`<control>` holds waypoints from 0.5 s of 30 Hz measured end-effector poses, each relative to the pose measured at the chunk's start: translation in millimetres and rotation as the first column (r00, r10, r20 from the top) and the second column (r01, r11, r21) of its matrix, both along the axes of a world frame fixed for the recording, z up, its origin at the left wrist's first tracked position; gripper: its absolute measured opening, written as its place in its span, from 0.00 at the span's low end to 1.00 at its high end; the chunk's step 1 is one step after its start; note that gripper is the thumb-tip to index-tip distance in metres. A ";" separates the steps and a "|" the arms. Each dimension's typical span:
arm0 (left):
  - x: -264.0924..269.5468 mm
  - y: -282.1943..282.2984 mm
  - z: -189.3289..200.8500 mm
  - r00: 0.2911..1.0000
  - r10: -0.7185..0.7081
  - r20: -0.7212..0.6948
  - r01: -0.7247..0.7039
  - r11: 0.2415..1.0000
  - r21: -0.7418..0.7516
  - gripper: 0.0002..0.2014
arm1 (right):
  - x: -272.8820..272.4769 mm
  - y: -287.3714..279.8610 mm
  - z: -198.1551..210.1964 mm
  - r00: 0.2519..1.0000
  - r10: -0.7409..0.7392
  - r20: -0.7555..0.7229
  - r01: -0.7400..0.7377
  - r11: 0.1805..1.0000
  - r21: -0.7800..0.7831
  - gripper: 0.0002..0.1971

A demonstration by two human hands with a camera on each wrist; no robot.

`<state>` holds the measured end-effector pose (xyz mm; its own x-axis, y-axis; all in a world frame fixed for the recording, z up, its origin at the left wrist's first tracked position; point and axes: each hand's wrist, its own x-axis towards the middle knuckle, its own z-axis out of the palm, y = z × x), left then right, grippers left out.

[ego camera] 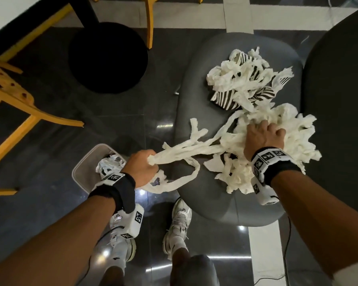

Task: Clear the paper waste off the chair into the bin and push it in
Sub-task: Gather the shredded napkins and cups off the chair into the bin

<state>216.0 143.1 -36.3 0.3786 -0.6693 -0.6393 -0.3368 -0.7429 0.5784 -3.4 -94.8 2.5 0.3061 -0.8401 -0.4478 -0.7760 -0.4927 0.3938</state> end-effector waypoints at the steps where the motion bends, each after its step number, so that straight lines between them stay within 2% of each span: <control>1: 2.6 0.7 -0.4 1.000 -0.010 -0.002 0.010 1.000 -0.002 0.10 | 3.5 2.2 1.0 0.996 0.031 0.080 -0.033 0.999 0.024 0.36; 4: 0.2 -3.2 1.3 0.998 -0.057 -0.017 0.057 0.998 -0.022 0.20 | 27.3 27.4 3.3 0.913 0.176 0.367 -0.250 0.954 0.166 0.49; 6: -0.8 -5.8 1.4 0.996 -0.009 -0.092 0.001 0.996 -0.090 0.27 | 44.3 51.3 -3.5 0.867 0.237 0.438 -0.383 0.879 0.283 0.51; 7: 0.5 -6.1 1.5 0.992 0.022 -0.123 -0.036 0.993 -0.114 0.28 | 50.0 62.0 -9.6 0.865 0.247 0.437 -0.412 0.847 0.337 0.52; 9: 5.9 -4.9 2.8 0.985 0.100 -0.143 -0.121 0.982 -0.143 0.21 | 51.8 75.2 -24.8 0.894 0.182 0.409 -0.364 0.828 0.426 0.53; 12: 18.1 0.0 9.8 0.954 0.270 -0.130 -0.288 0.947 -0.145 0.13 | 40.0 78.2 -40.1 0.931 -0.008 0.364 -0.166 0.881 0.443 0.48; 13: 24.0 3.3 10.2 0.929 0.340 -0.144 -0.360 0.922 -0.142 0.11 | 34.8 77.1 -43.1 0.936 -0.028 0.351 -0.131 0.898 0.419 0.46; 15: 36.9 10.5 8.5 0.870 0.469 -0.152 -0.489 0.861 -0.138 0.08 | 24.8 72.4 -46.8 0.951 0.030 0.307 -0.144 0.924 0.355 0.39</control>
